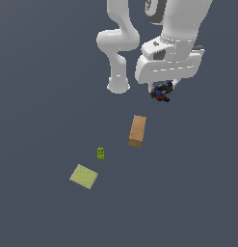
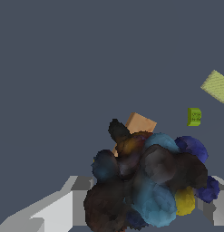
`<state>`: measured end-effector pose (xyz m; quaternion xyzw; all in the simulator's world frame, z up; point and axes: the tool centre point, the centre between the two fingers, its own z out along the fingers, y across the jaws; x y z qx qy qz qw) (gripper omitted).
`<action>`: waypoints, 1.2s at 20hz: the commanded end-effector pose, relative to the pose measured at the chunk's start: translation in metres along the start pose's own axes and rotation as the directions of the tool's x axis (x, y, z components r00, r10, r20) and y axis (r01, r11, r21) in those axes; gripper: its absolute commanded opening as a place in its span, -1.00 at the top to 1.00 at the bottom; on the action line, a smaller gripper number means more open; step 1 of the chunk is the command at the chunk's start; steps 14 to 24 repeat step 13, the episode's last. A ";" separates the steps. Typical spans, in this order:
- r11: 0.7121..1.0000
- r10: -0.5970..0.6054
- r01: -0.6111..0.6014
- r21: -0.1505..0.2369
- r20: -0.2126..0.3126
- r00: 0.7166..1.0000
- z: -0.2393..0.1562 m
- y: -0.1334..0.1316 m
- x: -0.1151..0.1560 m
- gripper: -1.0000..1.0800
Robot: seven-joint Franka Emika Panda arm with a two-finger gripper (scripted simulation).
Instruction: Pick up a designated object from a clutter of objects.
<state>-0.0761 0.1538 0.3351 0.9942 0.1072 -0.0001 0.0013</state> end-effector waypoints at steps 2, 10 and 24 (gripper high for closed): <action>1.000 0.000 0.000 0.001 0.000 1.000 -0.022 -0.011 -0.012 1.00; 1.000 0.001 -0.001 0.002 0.000 1.000 -0.050 -0.026 -0.025 1.00; 1.000 0.001 -0.001 0.002 0.000 1.000 -0.052 -0.027 -0.026 1.00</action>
